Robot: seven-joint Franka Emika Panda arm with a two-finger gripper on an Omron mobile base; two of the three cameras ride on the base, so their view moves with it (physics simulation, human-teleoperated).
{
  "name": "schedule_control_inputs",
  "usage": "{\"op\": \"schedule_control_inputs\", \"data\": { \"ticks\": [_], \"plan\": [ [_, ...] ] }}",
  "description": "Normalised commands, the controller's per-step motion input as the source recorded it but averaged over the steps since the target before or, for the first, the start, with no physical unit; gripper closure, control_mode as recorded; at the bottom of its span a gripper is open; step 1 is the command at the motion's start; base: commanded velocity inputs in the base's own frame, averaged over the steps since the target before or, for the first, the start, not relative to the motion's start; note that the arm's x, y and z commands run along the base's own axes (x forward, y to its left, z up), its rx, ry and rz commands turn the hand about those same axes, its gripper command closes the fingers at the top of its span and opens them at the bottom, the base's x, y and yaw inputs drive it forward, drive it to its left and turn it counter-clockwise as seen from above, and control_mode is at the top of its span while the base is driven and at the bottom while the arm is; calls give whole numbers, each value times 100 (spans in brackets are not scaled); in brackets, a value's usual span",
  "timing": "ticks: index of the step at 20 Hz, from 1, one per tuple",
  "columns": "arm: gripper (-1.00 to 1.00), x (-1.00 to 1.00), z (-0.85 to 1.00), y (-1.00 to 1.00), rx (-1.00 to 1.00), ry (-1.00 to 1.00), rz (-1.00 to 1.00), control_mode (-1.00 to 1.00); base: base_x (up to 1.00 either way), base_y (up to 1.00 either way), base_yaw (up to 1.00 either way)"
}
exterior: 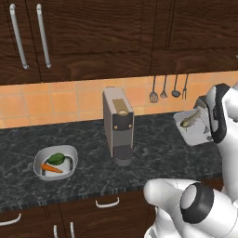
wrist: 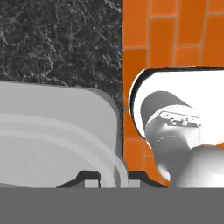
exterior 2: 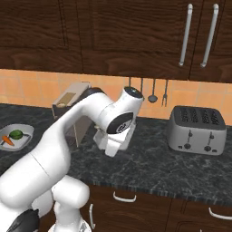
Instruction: Take the meat container that has the fish and place it on the second highest rack of the freezer. Then take the vegetable container that has the carrot and avocado and place it on the highest rack of the freezer.
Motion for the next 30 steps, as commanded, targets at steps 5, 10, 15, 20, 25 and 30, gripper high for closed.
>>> {"op": "schedule_control_inputs", "data": {
  "ticks": [5,10,15,20,25,30],
  "plan": [
    [100,-36,15,81,6,-11,0,-100,0,0,0],
    [100,-24,18,83,2,-8,-2,-100,0,0,0],
    [100,-17,28,55,7,0,0,-100,0,0,0],
    [100,-20,21,44,5,-2,0,-100,0,0,0],
    [100,-1,27,15,1,0,0,-100,0,0,0],
    [100,-1,1,2,1,0,2,-100,0,0,0]
  ]
}}
